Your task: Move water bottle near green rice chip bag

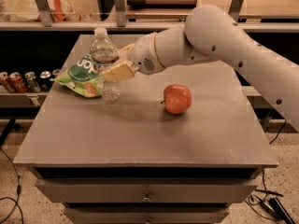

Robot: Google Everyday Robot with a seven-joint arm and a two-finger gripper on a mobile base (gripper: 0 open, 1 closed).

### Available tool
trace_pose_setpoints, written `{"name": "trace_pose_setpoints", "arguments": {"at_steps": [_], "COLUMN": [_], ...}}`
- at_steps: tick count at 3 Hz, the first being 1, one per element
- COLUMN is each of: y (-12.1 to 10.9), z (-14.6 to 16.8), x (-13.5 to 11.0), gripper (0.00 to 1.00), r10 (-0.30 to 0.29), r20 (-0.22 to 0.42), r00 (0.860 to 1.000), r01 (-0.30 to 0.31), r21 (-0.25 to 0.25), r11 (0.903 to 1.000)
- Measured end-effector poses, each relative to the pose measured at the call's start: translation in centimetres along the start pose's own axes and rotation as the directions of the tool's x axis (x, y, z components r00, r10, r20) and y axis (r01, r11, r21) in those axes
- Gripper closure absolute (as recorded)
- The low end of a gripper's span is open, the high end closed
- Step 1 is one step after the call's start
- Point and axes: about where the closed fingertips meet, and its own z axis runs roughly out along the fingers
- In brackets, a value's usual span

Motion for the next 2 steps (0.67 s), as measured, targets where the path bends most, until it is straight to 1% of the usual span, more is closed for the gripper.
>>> {"name": "trace_pose_setpoints", "arguments": {"at_steps": [2], "y": [0.45], "z": [0.92], "x": [0.01], "gripper": [0.35], "r10": [0.001], "r20": [0.005], "r00": [1.000], "r01": [-0.001], "r21": [-0.014], "r11": [0.9999]}}
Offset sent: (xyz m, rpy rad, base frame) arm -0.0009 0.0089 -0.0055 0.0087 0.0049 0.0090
